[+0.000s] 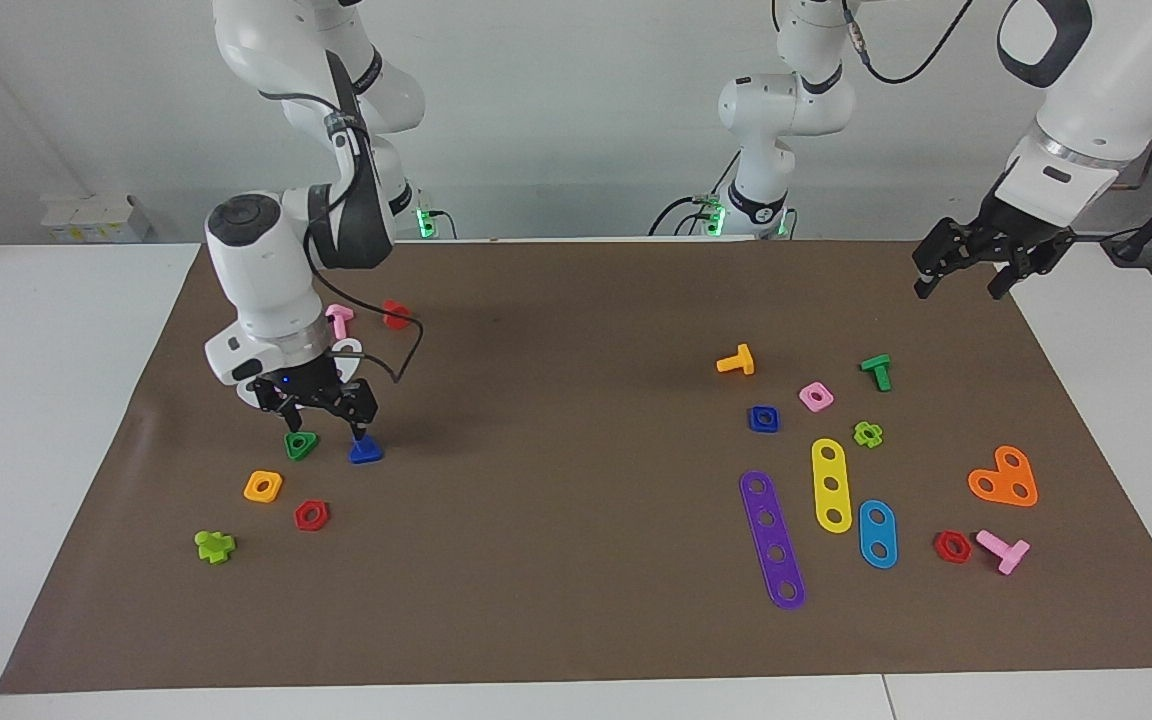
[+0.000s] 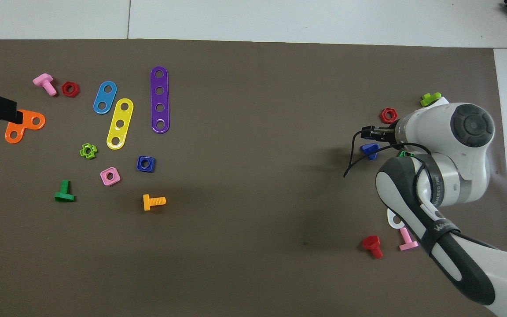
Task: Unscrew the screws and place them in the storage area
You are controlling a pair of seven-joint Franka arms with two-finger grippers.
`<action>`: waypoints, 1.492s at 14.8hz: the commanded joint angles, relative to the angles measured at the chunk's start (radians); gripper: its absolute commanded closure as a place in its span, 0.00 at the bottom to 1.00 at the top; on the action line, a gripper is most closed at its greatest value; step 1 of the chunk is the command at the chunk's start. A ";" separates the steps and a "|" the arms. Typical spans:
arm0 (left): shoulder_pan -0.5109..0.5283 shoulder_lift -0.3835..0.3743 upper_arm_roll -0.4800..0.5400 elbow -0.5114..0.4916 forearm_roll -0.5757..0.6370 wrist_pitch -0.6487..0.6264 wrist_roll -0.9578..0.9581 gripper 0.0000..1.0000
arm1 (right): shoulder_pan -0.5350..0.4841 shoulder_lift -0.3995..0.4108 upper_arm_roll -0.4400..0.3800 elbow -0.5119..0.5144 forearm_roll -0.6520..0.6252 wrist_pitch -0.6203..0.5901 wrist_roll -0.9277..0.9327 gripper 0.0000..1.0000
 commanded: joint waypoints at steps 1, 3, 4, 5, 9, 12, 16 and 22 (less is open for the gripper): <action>0.036 -0.058 -0.047 -0.085 0.009 -0.002 -0.019 0.00 | -0.024 -0.100 0.009 0.029 0.017 -0.108 -0.026 0.00; 0.054 -0.067 -0.075 -0.106 0.038 0.001 -0.020 0.00 | -0.024 -0.142 0.012 0.073 0.017 -0.205 -0.027 0.00; 0.056 -0.076 -0.076 -0.126 0.039 0.003 -0.019 0.00 | -0.025 -0.145 0.013 0.120 0.017 -0.277 -0.030 0.00; 0.056 -0.084 -0.076 -0.138 0.039 0.003 -0.019 0.00 | -0.021 -0.142 0.013 0.176 0.018 -0.350 -0.031 0.00; 0.045 -0.088 -0.078 -0.146 0.041 0.001 -0.019 0.00 | -0.027 -0.133 0.013 0.305 0.073 -0.525 -0.031 0.00; 0.042 -0.088 -0.078 -0.143 0.068 -0.002 -0.048 0.00 | -0.028 -0.131 0.010 0.351 0.069 -0.611 -0.034 0.00; 0.042 -0.088 -0.080 -0.143 0.073 0.000 -0.057 0.00 | -0.024 -0.142 0.009 0.342 0.057 -0.645 -0.033 0.00; 0.057 -0.085 -0.069 -0.139 0.072 0.009 -0.050 0.00 | -0.022 -0.145 0.009 0.336 0.057 -0.674 -0.030 0.00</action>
